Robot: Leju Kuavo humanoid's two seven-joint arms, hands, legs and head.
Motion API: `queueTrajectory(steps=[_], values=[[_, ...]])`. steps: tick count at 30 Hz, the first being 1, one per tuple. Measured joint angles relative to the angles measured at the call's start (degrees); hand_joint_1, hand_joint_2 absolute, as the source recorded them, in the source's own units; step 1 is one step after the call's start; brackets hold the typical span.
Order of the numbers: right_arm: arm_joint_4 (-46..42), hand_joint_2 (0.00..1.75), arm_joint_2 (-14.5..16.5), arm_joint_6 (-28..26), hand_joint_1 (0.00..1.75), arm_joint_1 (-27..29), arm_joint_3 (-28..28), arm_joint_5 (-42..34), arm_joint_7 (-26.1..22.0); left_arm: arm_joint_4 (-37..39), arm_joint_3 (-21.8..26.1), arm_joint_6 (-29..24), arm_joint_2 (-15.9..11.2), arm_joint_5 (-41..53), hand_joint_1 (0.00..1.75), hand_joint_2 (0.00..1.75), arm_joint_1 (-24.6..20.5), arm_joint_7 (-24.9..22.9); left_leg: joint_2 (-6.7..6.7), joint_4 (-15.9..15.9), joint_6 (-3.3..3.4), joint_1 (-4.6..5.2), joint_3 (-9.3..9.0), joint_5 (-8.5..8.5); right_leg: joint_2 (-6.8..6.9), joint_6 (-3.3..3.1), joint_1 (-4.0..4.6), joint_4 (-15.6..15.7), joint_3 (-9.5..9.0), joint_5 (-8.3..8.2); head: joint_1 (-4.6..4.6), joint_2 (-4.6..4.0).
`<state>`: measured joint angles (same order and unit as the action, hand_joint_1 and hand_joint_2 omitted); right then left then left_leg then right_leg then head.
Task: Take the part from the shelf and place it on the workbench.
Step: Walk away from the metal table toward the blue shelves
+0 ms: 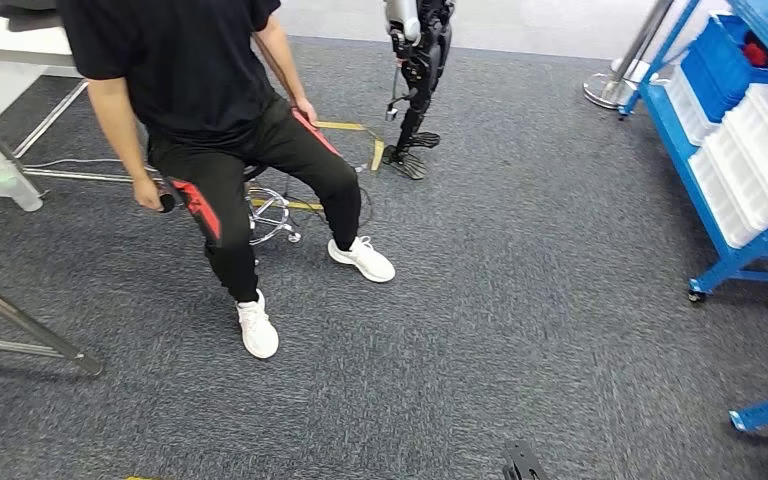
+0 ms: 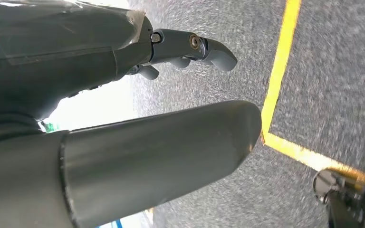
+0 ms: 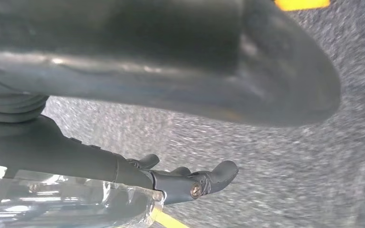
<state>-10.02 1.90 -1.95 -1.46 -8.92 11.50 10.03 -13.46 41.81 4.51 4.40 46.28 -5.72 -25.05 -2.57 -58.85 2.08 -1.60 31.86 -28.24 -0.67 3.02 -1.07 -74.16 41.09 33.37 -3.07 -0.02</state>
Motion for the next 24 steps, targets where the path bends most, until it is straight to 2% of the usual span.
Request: queueTrajectory(steps=[1,2,3,4,5,6,7,8,9,11,12,13,14,15,16,18,19,20,21,22,23,24], values=[[0.0,0.0,0.0,0.0,0.0,0.1,0.0,0.0,0.0,0.0,0.0,0.0,0.1,0.0,0.0,0.0,0.0,0.0,-0.72,0.0,-0.12,-0.06,-0.08,-0.08,0.3,0.55,-0.18,1.7,-0.99,-0.83,-0.01,0.0],[0.0,0.0,0.0,-0.1,0.0,0.1,0.0,0.0,0.0,0.0,0.0,0.0,0.1,0.0,0.0,0.0,-0.1,0.0,-1.41,0.0,-0.31,-0.13,-0.23,-0.2,1.03,1.13,-0.34,5.4,-3.08,-2.23,-0.02,0.0],[0.0,0.0,0.0,-0.1,0.0,0.1,0.0,0.0,0.0,0.0,0.0,-0.1,0.2,0.0,0.0,0.0,-0.1,0.0,-2.08,0.0,-0.6,-0.07,-0.45,-0.37,2.41,1.45,-0.42,9.6,-5.4,-3.67,-0.02,0.0],[0.0,0.0,0.0,-0.2,0.0,0.0,0.0,0.0,0.0,0.0,0.0,-0.1,0.2,0.0,0.0,0.0,-0.1,0.0,-2.71,0.0,-0.98,0.04,-0.72,-0.6,3.66,1.51,-0.25,13.2,-7.43,-4.88,-0.01,0.0],[0.0,0.0,0.0,-0.3,0.0,-0.1,0.0,0.0,0.0,0.0,0.0,-0.1,0.2,0.0,0.0,0.0,0.0,0.0,-3.27,0.0,-1.4,0.19,-1.0,-0.79,4.51,1.25,-0.05,15.2,-8.62,-5.57,0.07,0.0],[0.1,0.0,0.1,-0.3,0.0,-0.1,0.0,0.0,0.0,0.0,0.0,-0.2,0.2,0.1,0.0,0.0,-0.1,0.0,-3.82,0.1,-1.77,0.34,-1.32,-0.95,4.78,0.84,0.2,15.8,-8.9,-5.84,0.14,0.0],[0.1,0.0,0.1,-0.4,0.0,0.0,0.0,0.0,0.0,0.0,0.0,-0.2,0.2,0.1,0.0,0.0,-0.1,0.0,-4.37,0.2,-2.11,0.35,-1.66,-1.06,4.18,0.46,0.43,15.8,-8.78,-5.93,0.2,0.0],[0.1,0.0,0.1,-0.4,0.0,0.1,0.0,0.0,0.0,0.0,0.0,-0.2,0.2,0.0,0.0,0.0,-0.2,0.0,-4.82,0.4,-2.43,0.3,-1.93,-1.17,3.47,0.03,0.23,15.8,-8.74,-6.0,0.26,0.0],[0.1,0.0,0.1,-0.5,0.0,0.2,0.0,0.1,0.0,0.0,0.0,-0.3,0.2,0.0,0.0,0.0,-0.3,0.0,-4.35,0.2,-2.71,0.14,-2.06,-1.59,2.83,-0.33,-0.06,16.0,-8.76,-6.1,0.33,0.0],[0.2,0.0,0.2,-0.5,0.0,0.2,0.0,0.3,0.0,0.0,0.0,-0.5,0.2,-0.2,0.0,0.0,-0.3,0.0,-1.31,-3.3,-3.0,-0.14,-0.69,-4.11,1.5,-1.34,-0.62,16.2,-9.06,-6.34,0.58,0.0],[0.2,0.0,0.2,-0.6,0.0,0.1,0.0,0.4,0.0,0.0,0.0,-0.7,0.2,-0.2,0.0,0.0,-0.3,0.0,0.66,-6.8,-3.0,-0.22,0.94,-6.07,0.81,-1.7,-0.62,16.2,-9.04,-6.38,0.7,0.0],[0.2,0.0,0.2,-0.6,0.0,0.1,0.0,0.5,0.0,0.0,0.0,-0.8,0.1,-0.4,0.0,0.0,-0.2,0.0,1.9,-10.9,-2.95,-0.21,2.98,-7.92,0.06,-2.0,-0.46,16.2,-9.03,-6.39,0.75,0.0],[0.2,0.0,0.2,-0.6,0.0,0.0,0.0,0.5,0.0,0.0,0.0,-0.9,0.1,-0.5,0.0,0.0,-0.1,0.0,2.48,-14.3,-2.94,-0.18,4.83,-9.02,-0.75,-2.12,-0.29,16.2,-9.06,-6.37,0.77,0.0],[0.2,0.0,0.2,-0.6,0.0,0.0,0.0,0.6,0.0,0.0,0.0,-1.0,0.0,-0.7,0.0,0.0,-0.1,0.0,2.72,-16.0,-2.93,-0.18,6.01,-9.0,-1.62,-2.13,-0.16,16.2,-9.12,-6.36,0.77,0.0],[0.2,0.0,0.2,-0.6,0.0,0.1,0.0,0.6,0.0,0.0,0.1,-1.0,0.0,-0.9,0.0,0.0,-0.1,0.0,2.81,-15.5,-2.89,-0.22,6.17,-7.75,-2.49,-2.13,-0.09,16.1,-9.2,-6.34,0.77,0.0],[0.2,0.0,0.3,-0.6,0.0,0.1,0.0,0.7,0.0,0.0,0.2,-1.1,0.0,-1.2,0.0,0.0,-0.3,0.0,3.55,-9.1,-2.82,-0.48,3.88,-3.22,-4.21,-2.02,-0.09,16.0,-9.36,-6.27,0.78,0.0],[0.2,0.0,0.3,-0.6,0.0,0.0,0.0,0.7,0.0,0.0,0.2,-1.2,-0.1,-1.4,0.0,0.0,-0.4,0.1,4.76,-5.5,-2.83,-0.66,2.43,-1.55,-4.97,-1.82,0.08,15.8,-9.24,-6.16,0.77,0.0],[0.2,0.0,0.3,-0.6,0.0,0.0,0.0,0.8,0.0,0.0,0.2,-1.2,-0.1,-1.4,0.0,0.0,-0.6,0.2,5.8,-3.0,-2.86,-0.79,1.43,-0.62,-5.66,-1.57,0.18,15.6,-9.02,-6.07,0.73,0.0],[0.2,0.0,0.2,-0.6,0.0,-0.1,0.0,0.8,0.0,0.0,0.3,-1.2,-0.1,-1.4,0.0,0.0,-0.7,0.3,6.61,-1.7,-2.85,-0.76,0.99,-0.42,-6.23,-1.22,0.22,15.4,-8.69,-6.04,0.7,0.0],[0.2,0.0,0.2,-0.6,0.0,0.0,-0.1,0.8,0.0,0.0,0.3,-1.2,-0.2,-1.5,0.0,0.0,-0.8,0.4,6.78,-1.4,-2.72,-0.55,0.9,-0.58,-6.83,-0.85,0.25,15.3,-8.36,-6.11,0.67,0.0],[0.2,0.0,0.2,-0.6,0.0,0.0,-0.1,0.9,0.0,0.0,0.4,-1.2,-0.2,-1.6,0.0,0.0,-1.0,0.4,6.16,-1.3,-2.4,-0.35,0.9,-0.5,-7.42,-0.48,0.1,15.4,-8.0,-6.22,0.65,0.0],[0.2,0.0,0.1,-0.6,0.0,0.1,-0.1,0.9,0.1,-0.1,0.5,-1.2,-0.2,-1.6,0.0,0.0,-1.2,0.4,5.5,-1.0,-1.95,-0.22,0.78,-0.32,-6.91,-0.19,0.01,15.2,-7.66,-6.19,0.66,0.0]])
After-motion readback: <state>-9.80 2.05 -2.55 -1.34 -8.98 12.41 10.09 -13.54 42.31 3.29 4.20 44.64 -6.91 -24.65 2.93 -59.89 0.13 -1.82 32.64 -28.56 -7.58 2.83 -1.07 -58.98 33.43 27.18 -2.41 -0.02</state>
